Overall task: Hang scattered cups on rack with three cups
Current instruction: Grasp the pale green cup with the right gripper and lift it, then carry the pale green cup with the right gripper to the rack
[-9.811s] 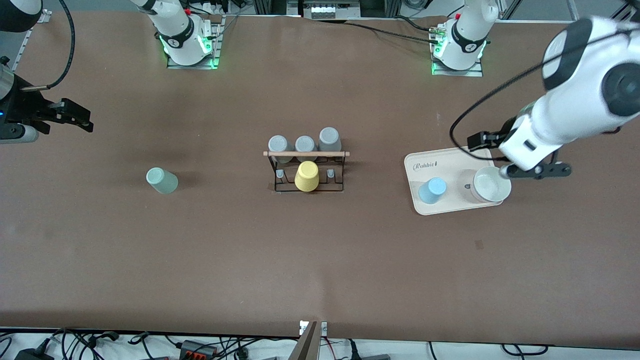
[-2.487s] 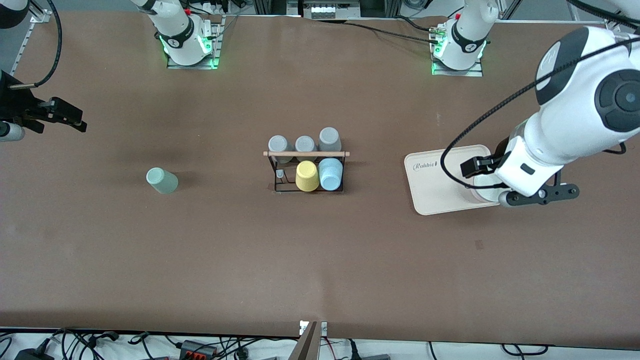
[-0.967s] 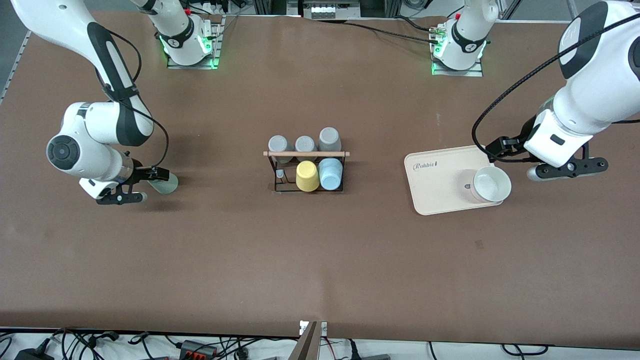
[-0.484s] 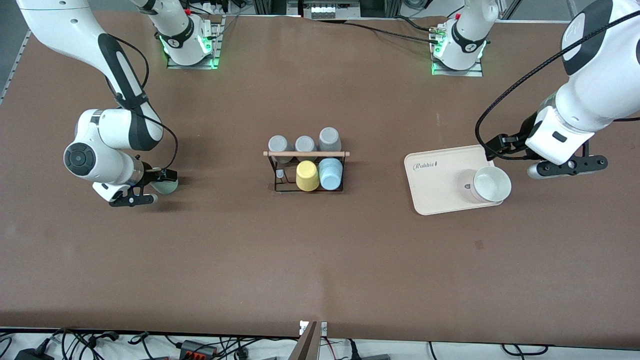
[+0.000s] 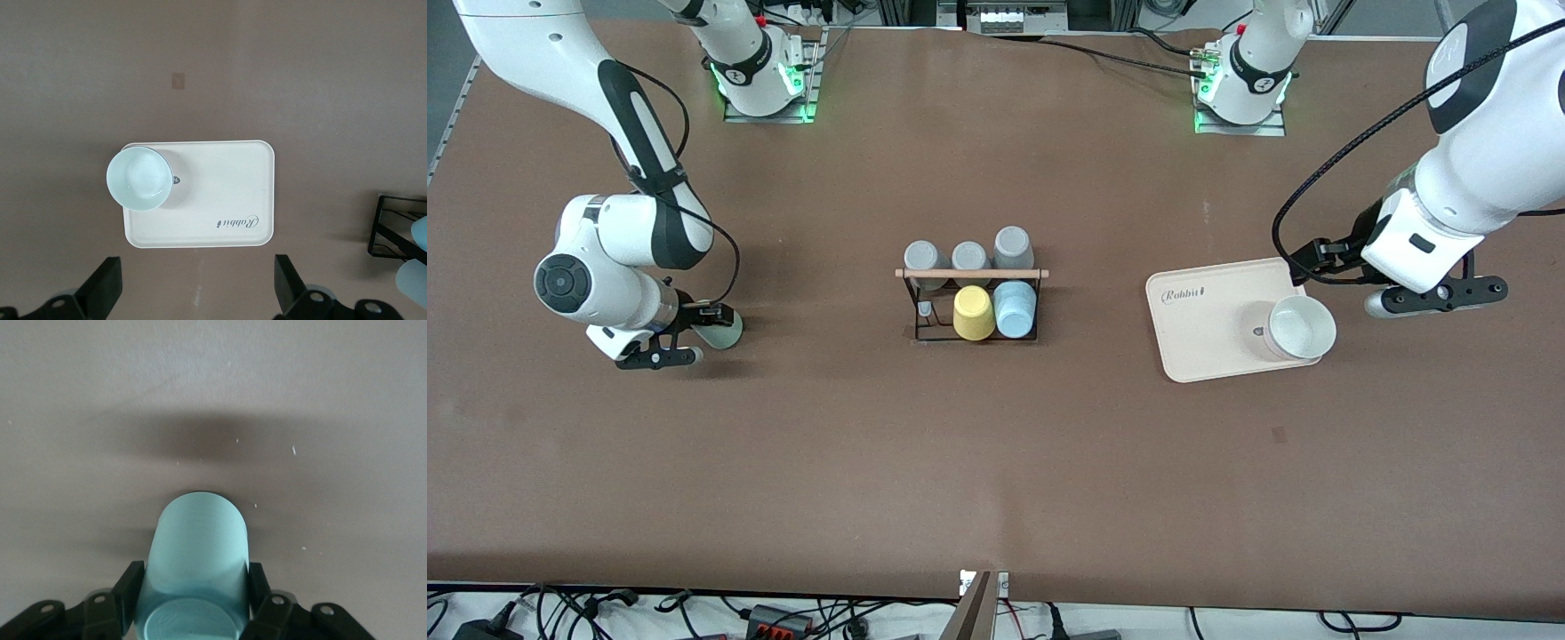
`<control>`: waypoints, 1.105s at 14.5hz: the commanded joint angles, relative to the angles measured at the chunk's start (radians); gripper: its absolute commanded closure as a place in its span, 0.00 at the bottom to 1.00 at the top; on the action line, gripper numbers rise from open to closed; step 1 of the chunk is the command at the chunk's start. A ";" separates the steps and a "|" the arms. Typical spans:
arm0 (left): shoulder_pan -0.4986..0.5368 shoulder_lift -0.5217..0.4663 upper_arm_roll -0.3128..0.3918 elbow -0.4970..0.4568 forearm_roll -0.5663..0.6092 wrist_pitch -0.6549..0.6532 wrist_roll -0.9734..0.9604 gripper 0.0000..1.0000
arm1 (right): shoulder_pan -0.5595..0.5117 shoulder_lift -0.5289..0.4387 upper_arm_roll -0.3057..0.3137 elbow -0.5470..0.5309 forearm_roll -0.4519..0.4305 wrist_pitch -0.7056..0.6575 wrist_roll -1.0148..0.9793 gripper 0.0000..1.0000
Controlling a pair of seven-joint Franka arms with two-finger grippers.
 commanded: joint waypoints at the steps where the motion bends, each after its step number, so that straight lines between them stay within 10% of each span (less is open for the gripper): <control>1: 0.016 -0.018 -0.008 -0.009 -0.018 -0.005 0.022 0.00 | 0.019 -0.019 0.010 0.079 0.018 -0.087 -0.004 0.83; 6: 0.016 -0.016 -0.007 -0.008 -0.018 -0.005 0.022 0.00 | 0.125 0.013 0.050 0.412 0.147 -0.385 0.081 0.86; 16: 0.016 -0.016 -0.007 -0.009 -0.018 -0.006 0.024 0.00 | 0.404 0.081 0.050 0.595 0.218 -0.402 0.514 0.87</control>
